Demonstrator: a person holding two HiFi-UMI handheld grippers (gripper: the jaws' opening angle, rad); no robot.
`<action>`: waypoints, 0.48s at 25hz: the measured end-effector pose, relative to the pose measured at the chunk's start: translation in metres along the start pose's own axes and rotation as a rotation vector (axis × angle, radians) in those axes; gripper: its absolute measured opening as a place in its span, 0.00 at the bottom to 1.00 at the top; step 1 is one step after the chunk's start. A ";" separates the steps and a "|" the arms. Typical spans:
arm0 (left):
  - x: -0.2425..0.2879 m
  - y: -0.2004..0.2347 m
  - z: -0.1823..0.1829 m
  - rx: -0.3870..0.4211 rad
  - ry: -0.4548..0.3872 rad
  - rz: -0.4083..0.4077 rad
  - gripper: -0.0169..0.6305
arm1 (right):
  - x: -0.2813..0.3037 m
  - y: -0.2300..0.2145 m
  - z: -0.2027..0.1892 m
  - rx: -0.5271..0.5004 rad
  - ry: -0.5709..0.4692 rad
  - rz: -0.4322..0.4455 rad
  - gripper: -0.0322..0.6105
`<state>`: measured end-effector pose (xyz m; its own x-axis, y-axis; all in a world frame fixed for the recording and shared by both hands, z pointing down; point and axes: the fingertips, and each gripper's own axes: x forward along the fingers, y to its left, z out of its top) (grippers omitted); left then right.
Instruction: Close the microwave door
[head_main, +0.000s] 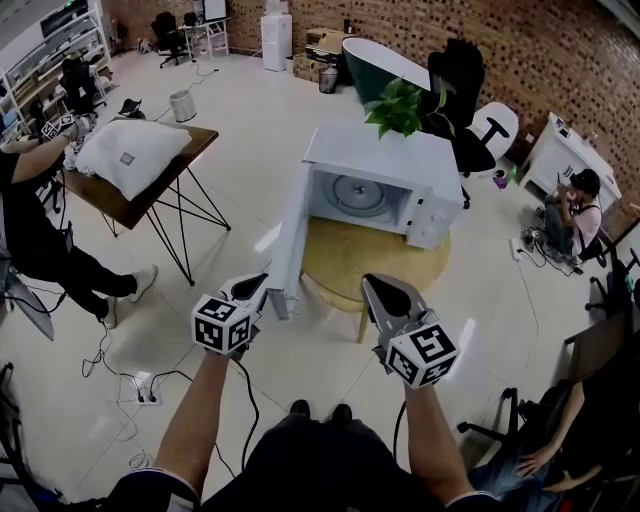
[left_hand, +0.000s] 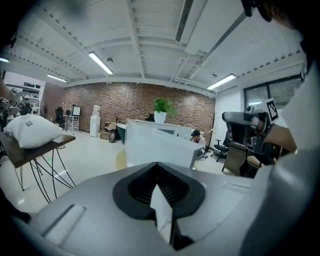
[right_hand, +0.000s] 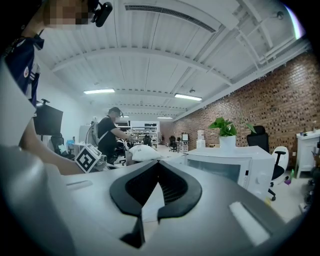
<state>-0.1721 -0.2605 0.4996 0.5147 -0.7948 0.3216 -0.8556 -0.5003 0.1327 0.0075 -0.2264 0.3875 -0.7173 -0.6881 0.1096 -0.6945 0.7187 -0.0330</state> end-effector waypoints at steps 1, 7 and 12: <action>0.002 -0.003 0.000 0.000 0.000 -0.006 0.04 | -0.001 -0.001 0.000 0.001 0.000 -0.003 0.05; 0.020 -0.028 0.002 0.000 0.005 -0.051 0.04 | -0.015 -0.014 -0.001 0.005 -0.002 -0.033 0.05; 0.039 -0.049 0.006 0.015 0.004 -0.084 0.04 | -0.031 -0.029 -0.004 0.015 -0.002 -0.075 0.05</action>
<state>-0.1096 -0.2692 0.4997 0.5844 -0.7485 0.3135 -0.8084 -0.5704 0.1451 0.0506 -0.2256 0.3893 -0.6637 -0.7399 0.1101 -0.7467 0.6640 -0.0393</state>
